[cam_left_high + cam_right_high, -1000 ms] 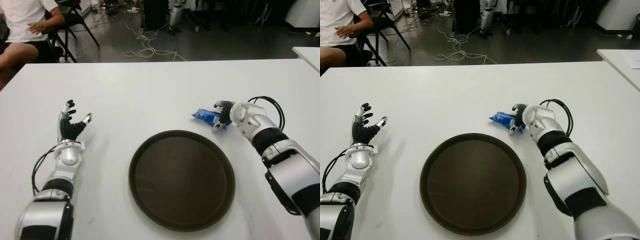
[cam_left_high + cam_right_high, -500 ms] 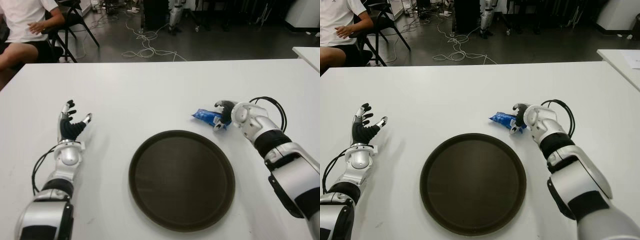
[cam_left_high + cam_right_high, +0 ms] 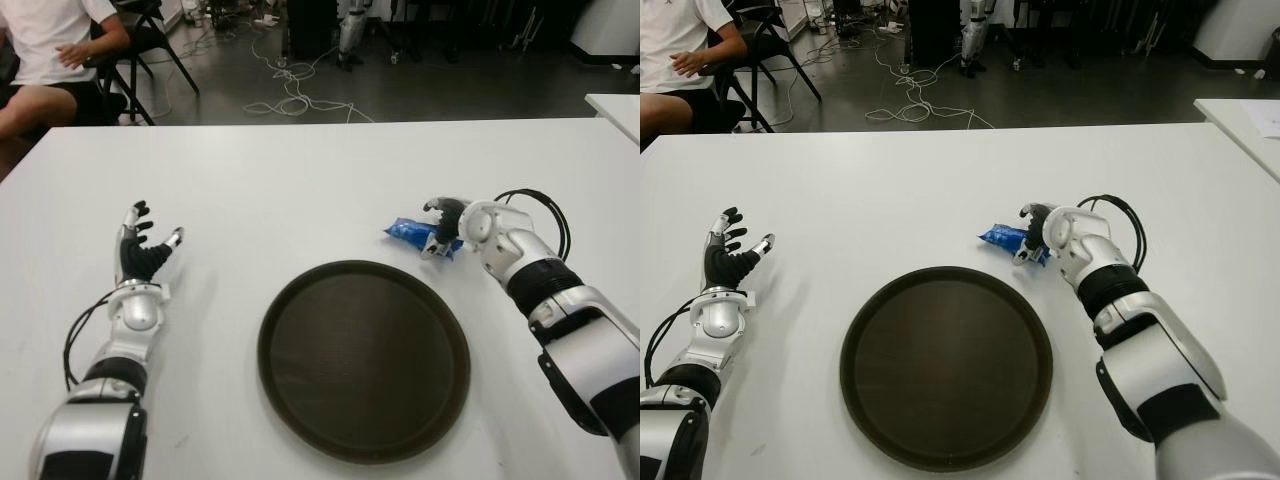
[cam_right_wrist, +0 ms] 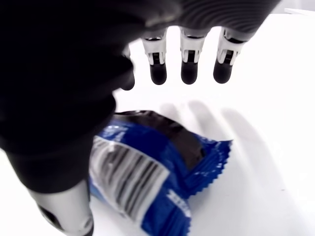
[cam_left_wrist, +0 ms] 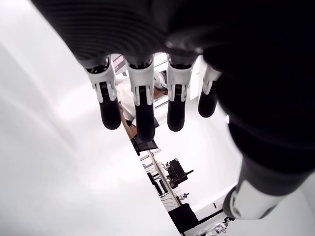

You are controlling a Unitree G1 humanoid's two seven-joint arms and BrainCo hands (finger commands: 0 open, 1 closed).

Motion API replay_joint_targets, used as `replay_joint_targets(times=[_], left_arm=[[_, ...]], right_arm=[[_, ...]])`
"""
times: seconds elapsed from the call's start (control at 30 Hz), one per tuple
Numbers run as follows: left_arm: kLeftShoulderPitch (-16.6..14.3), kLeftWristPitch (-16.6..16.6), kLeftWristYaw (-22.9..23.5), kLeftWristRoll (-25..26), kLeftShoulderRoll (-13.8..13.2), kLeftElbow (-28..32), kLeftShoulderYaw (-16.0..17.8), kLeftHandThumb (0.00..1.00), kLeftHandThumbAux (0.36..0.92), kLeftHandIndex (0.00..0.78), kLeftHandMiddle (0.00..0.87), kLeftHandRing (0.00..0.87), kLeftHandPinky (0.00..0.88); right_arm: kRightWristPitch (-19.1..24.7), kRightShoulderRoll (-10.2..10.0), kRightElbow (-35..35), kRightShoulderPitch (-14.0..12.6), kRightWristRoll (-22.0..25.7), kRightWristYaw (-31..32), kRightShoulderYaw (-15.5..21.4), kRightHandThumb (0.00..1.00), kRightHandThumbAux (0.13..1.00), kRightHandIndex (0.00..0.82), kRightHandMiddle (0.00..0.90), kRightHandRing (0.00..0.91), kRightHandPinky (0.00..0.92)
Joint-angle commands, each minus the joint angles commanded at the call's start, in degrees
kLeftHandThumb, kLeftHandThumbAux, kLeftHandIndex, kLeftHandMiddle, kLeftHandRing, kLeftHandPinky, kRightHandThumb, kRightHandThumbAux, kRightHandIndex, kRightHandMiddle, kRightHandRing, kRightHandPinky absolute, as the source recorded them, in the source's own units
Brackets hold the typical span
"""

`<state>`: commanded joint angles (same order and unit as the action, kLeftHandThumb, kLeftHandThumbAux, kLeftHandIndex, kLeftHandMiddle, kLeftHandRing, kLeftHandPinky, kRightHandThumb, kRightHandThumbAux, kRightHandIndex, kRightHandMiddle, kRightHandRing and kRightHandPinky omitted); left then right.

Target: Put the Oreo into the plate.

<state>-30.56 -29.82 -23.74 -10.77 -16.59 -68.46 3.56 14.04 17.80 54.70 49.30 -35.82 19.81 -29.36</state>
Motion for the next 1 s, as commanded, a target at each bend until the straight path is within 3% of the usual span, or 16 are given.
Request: replay_joint_targets(times=[0.47,1.0], left_arm=[[0.1,-0.5,0.2,-0.4,-0.3,0.0,-0.3,0.138,0.709,0.103,0.145,0.148,0.144],[-0.1,-1.0,0.8,0.0,-0.2,-0.1,-0.1,0.133,0.723,0.107,0.156,0.161,0.162]], right_arm=[[0.8,-1.4,0.2,0.6,0.2,-1.4,0.3,0.000,0.820,0.053,0.058,0.026,0.000],[0.3,-1.4,-1.1,1.4,0.4,1.0,0.3,0.000,0.818,0.042,0.060,0.016,0.000]])
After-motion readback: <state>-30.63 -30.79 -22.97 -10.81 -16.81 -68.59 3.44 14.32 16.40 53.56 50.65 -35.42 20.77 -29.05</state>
